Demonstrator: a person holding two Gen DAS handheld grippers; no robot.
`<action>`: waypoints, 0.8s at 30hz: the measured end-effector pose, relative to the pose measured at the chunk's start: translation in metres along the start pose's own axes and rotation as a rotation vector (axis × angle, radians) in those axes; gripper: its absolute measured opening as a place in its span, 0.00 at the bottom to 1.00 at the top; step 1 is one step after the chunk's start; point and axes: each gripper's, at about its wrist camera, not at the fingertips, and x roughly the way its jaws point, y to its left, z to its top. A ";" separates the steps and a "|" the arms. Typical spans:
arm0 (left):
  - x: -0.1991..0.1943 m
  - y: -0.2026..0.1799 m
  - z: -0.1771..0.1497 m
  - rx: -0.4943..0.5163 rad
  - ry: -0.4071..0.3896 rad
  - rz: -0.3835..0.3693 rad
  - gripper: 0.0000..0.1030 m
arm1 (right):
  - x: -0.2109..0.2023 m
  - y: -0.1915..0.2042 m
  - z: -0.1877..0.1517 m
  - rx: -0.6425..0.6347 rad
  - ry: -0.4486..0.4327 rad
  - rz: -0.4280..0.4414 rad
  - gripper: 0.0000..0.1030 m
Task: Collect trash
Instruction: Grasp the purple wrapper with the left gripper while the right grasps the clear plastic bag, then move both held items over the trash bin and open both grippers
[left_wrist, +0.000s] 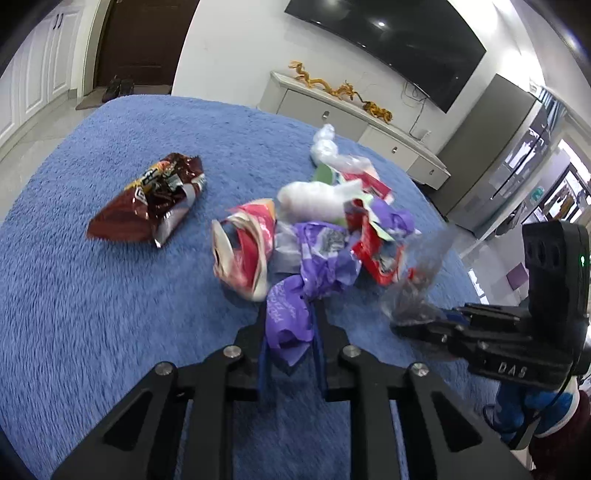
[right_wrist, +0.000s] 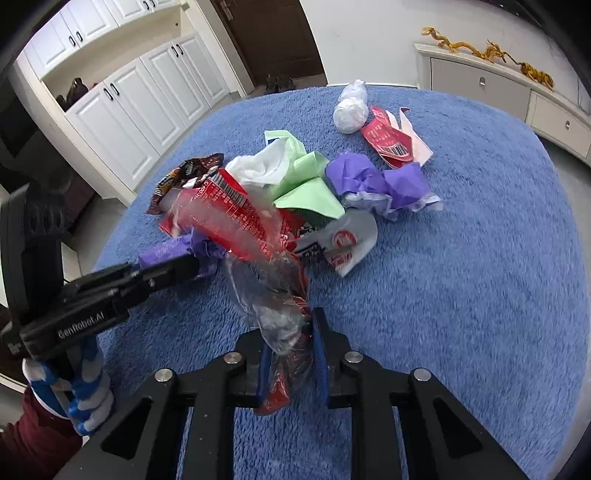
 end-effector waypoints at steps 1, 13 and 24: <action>-0.004 -0.003 -0.004 0.002 -0.005 -0.003 0.17 | -0.006 0.000 -0.005 -0.007 -0.008 -0.001 0.17; -0.060 -0.038 -0.051 0.077 -0.051 0.098 0.16 | -0.073 -0.030 -0.051 0.037 -0.101 0.019 0.17; -0.100 -0.085 -0.032 0.099 -0.141 0.109 0.16 | -0.141 -0.093 -0.092 0.186 -0.253 -0.033 0.17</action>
